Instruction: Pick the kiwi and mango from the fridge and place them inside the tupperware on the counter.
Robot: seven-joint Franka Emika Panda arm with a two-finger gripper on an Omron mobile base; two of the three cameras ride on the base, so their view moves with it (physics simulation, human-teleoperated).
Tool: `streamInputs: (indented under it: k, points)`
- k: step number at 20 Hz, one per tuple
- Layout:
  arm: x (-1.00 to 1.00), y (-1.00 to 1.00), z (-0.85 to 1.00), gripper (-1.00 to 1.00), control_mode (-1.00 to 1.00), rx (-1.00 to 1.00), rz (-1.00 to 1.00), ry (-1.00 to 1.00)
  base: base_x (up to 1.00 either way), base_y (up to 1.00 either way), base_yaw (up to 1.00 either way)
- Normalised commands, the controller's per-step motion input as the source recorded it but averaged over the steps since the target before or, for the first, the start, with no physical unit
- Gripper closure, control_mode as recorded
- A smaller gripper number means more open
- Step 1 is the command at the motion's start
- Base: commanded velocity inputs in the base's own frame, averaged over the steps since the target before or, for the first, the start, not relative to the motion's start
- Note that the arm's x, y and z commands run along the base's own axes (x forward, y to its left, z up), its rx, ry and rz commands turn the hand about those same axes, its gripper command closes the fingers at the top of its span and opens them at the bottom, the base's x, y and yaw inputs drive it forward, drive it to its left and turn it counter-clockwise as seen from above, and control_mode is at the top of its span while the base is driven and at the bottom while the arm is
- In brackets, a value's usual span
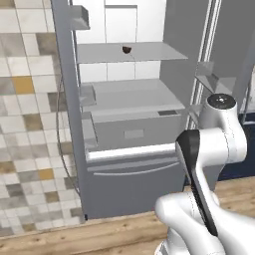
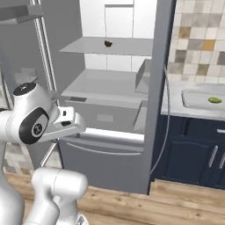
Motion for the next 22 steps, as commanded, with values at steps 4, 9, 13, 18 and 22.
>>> streamInputs:
  k: [4, 9, 13, 18, 22]
  points:
    - [0.00, 0.00, 0.00, -1.00, 1.00, 0.00, 0.00, 0.00, 0.53, 0.01, 0.32]
    - [0.00, 0.00, 0.00, -1.00, 1.00, 0.00, 0.00, 0.00, 0.55, -0.03, -0.12]
    - [0.00, 0.00, 0.00, -1.00, 1.00, 0.00, 0.00, 0.00, 0.63, 0.00, -0.19]
    - [0.00, 0.00, 0.00, -1.00, 1.00, 0.00, 0.00, 0.00, 0.76, 0.01, -0.02]
    - [0.00, 0.00, 0.00, -1.00, 1.00, 0.00, 0.00, 0.00, 0.76, 0.01, 0.00]
